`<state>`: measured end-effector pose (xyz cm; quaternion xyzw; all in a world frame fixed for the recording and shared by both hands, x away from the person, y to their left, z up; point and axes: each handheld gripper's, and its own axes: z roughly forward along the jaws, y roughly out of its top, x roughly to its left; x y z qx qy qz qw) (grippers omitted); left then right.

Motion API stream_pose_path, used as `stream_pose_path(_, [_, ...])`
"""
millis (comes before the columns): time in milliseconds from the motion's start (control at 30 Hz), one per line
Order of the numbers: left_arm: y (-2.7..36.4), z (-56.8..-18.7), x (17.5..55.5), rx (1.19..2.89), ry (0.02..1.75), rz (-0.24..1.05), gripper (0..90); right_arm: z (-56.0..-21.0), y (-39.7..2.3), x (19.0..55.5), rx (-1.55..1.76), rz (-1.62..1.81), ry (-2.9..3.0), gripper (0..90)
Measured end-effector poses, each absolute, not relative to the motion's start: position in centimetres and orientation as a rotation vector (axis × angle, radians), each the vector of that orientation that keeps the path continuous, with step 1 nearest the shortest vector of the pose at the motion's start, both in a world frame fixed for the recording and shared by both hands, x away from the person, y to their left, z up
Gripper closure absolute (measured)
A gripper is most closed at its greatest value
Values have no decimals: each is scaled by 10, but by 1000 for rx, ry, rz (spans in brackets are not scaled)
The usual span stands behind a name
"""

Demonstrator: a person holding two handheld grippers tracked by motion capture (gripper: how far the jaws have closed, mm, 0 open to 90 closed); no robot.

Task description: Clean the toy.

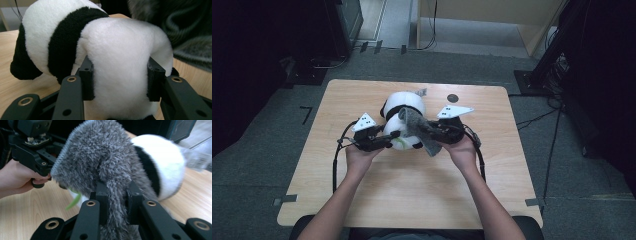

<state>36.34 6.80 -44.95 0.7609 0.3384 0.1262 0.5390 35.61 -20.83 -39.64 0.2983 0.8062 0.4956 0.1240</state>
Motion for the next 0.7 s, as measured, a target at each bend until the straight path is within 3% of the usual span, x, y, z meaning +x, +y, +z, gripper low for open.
stream_pose_path(700, [74,-445,365,1724,873,247,541,-449,-156,332,716,1301,2598,801])
